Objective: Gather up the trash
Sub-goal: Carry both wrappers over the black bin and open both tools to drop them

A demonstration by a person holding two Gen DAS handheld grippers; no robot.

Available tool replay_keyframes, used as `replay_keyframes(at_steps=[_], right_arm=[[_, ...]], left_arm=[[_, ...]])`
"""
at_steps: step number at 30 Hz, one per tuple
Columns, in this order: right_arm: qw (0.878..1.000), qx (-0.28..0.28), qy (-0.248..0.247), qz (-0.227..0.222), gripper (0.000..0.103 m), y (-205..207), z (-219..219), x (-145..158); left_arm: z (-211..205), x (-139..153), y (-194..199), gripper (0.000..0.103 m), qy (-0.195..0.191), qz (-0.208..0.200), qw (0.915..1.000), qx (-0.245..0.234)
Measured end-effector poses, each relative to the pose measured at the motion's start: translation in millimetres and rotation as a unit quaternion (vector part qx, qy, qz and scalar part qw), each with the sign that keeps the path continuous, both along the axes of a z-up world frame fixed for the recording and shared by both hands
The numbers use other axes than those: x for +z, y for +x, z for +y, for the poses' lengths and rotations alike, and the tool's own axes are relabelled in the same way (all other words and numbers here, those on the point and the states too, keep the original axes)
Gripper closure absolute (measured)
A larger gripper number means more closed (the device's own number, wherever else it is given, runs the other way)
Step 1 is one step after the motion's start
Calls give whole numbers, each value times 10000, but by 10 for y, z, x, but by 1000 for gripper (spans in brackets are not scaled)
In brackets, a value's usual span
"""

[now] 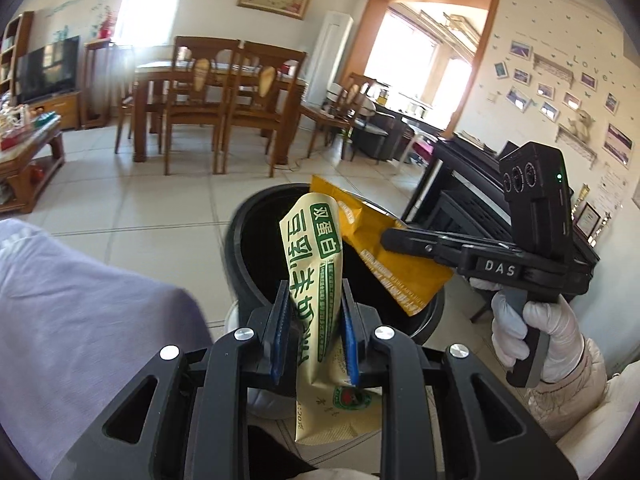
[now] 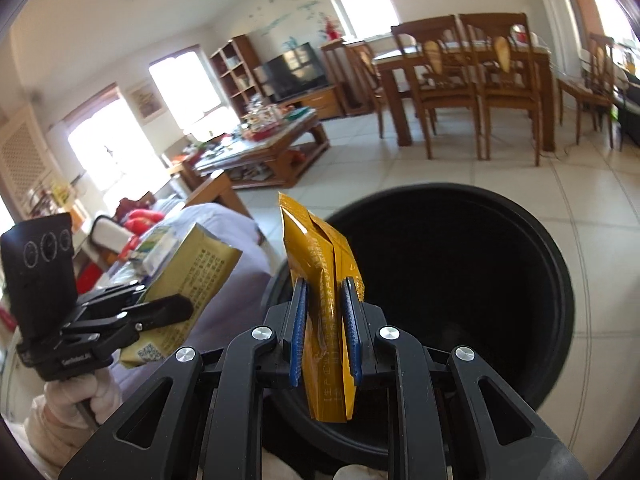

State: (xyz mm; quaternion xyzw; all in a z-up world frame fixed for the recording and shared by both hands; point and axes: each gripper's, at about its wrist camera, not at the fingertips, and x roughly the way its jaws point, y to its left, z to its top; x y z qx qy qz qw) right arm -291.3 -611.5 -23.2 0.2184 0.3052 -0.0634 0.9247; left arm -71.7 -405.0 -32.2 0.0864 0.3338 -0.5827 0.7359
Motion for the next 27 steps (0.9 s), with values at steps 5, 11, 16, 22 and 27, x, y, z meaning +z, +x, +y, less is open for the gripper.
replay_keyframes(at_steps=[5,11,16,22,27], right_arm=[[9992,-318,184,128,85,-199,-329,-256],[9980,-519,286,229,84,-300,-493,-429],[9974,-586,342,248,84,-351,-551,-511],[9972,-592,348,301,83,-298,-516,-534],[9969,-606,384,323,80,-255,-500,-554]], left_arm=[[-341,-131,-135,79,173,10,9995,-269],[-529,-312,-144,79,354,99,9988,-327],[-676,-423,-147,79,488,135,9982,-332],[-753,-467,-188,78,582,133,9977,-321],[-766,-468,-213,77,628,99,9976,-283]])
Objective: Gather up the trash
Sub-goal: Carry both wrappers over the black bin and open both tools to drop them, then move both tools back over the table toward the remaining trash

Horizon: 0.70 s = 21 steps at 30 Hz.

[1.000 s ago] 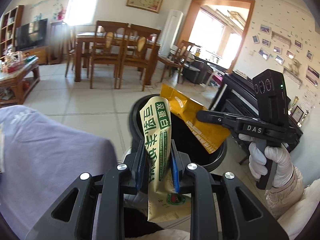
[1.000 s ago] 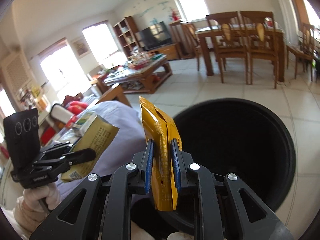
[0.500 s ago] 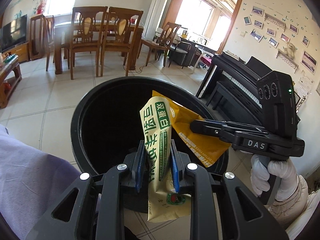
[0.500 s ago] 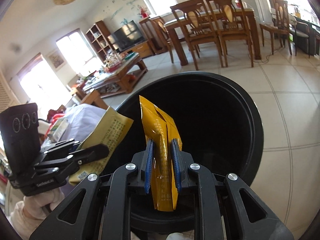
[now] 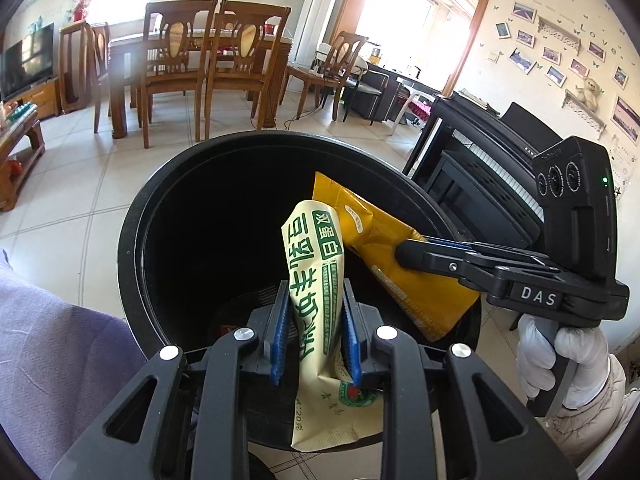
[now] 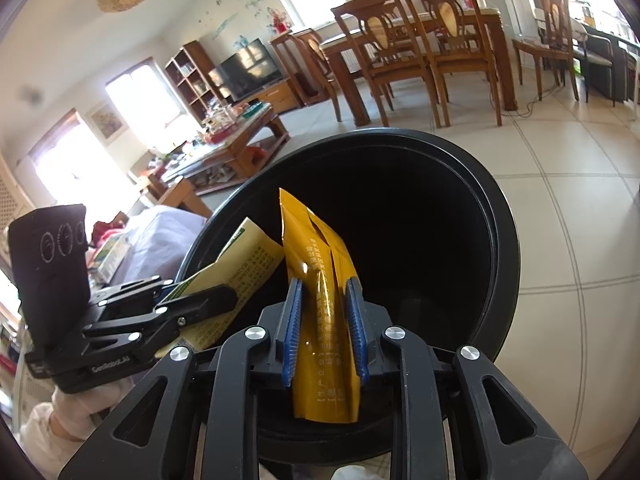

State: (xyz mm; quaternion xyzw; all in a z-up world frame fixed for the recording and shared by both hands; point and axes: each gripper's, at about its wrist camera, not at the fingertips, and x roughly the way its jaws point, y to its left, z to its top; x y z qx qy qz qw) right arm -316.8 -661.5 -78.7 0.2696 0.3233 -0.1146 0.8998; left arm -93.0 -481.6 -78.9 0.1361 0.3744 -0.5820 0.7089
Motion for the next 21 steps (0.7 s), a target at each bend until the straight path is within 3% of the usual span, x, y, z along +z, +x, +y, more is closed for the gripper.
replay_keyframes(at_steps=[3,5,6,17,21], right_arm=[[10000,-13,-36,-7,71,18,22,-7],[10000,-26,-62,-14,56,5,63,1],[10000,-46,-85,-5,54,12,75,11],[9998,19,-197,55,53,95,237,80],[9997,67,-239,45,41,176,345,148]], left_arm=[[3,12,4,73,17,-8,10000,59],[23,29,0,58,-20,-11,10000,91],[38,42,-8,48,-54,-38,9999,101],[265,174,-43,32,-255,-161,9994,181],[464,275,-13,23,-356,-218,9986,336]])
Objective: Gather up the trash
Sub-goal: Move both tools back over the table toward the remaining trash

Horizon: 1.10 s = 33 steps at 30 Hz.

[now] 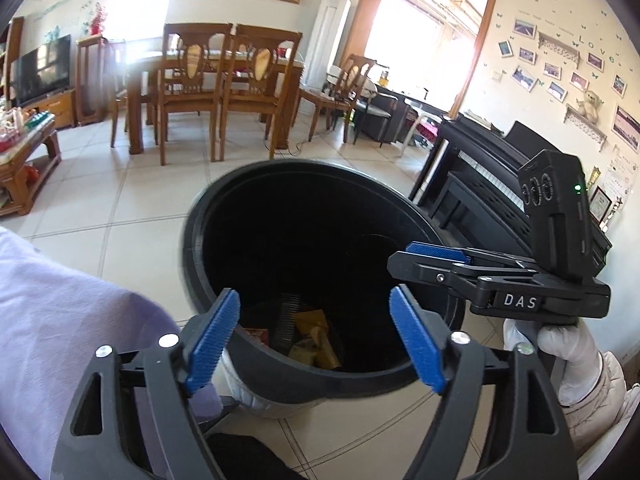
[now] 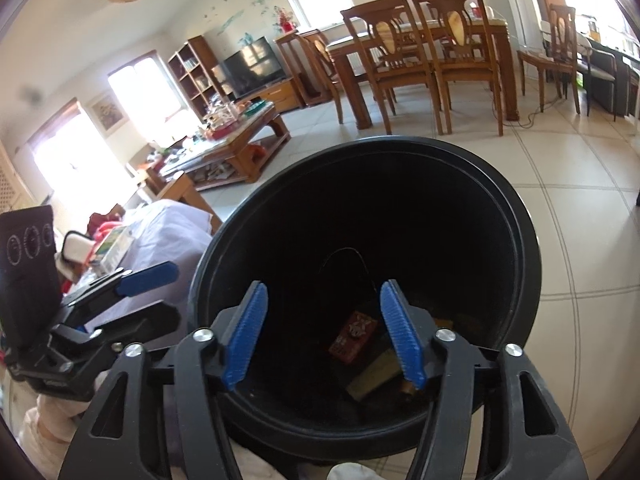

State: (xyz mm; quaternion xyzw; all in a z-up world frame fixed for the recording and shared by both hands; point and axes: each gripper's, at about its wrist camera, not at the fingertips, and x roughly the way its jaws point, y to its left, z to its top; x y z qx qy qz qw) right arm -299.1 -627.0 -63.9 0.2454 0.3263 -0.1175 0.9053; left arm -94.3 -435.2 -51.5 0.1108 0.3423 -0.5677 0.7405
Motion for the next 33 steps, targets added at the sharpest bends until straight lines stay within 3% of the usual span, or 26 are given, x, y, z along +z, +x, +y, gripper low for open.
replay_keyframes(at_steps=[9,16,20,26,33], right_arm=[[9987,402,-268,-159,35,316,501,248],[9922,839,-770,-515,35,648,1144,481],[9873,1118,-943,-613,24,903,1486,587],[9804,1628,-934,-594,24,1419,2029,620],[9731,2193,-547,-445,24,2136,2683,544]], left_arm=[[835,267,179,13,-307,-166,9973,646],[1687,380,539,12,-498,-20,9864,1566],[2146,401,723,11,-599,64,9758,2101],[2838,338,1013,9,-740,406,9507,2984],[3393,180,1481,9,-1086,1472,9192,3488]])
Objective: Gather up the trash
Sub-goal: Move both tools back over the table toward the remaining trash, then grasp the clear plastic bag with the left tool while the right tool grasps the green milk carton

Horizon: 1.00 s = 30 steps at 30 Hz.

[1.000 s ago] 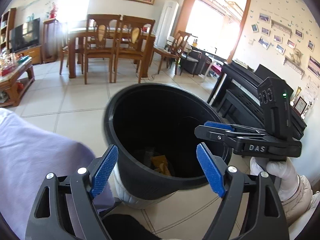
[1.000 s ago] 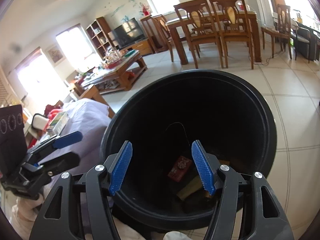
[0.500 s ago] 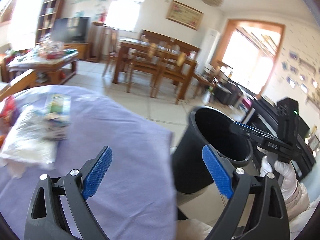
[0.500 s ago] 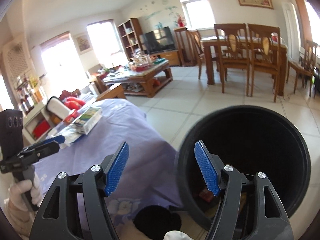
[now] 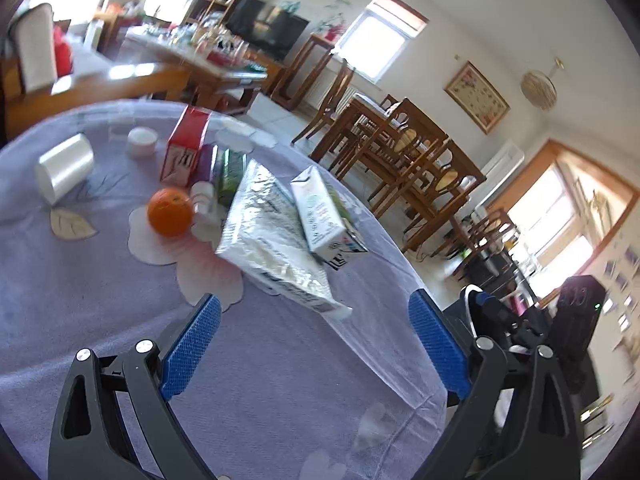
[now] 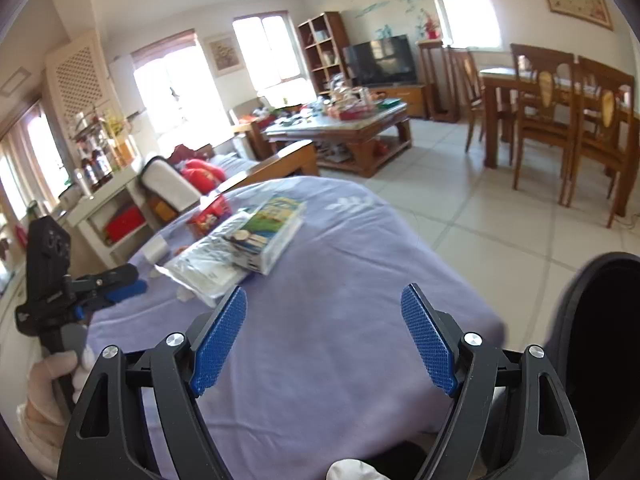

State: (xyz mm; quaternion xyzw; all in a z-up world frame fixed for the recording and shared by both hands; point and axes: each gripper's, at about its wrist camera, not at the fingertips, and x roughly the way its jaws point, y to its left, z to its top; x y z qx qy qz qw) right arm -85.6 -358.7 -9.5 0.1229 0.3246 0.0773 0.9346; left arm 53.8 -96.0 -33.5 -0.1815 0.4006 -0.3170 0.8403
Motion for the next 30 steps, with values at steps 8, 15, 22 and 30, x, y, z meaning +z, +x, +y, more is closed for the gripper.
replay_keyframes(at_steps=[8,15,22,30], right_arm=[[9977,297,379,476,24,816,390,-100],[9952,351,413,809,24,1369,594,-232],[9929,310,542,1012,24,1694,675,-408],[9907,345,589,1177,44,1869,706,-570]], left_arm=[[126,-209,371,9,-602,697,9957,-16],[28,-269,584,12,-586,840,9947,126],[-61,-327,662,50,-717,911,9933,15],[-155,-307,689,89,-507,700,9962,-67]])
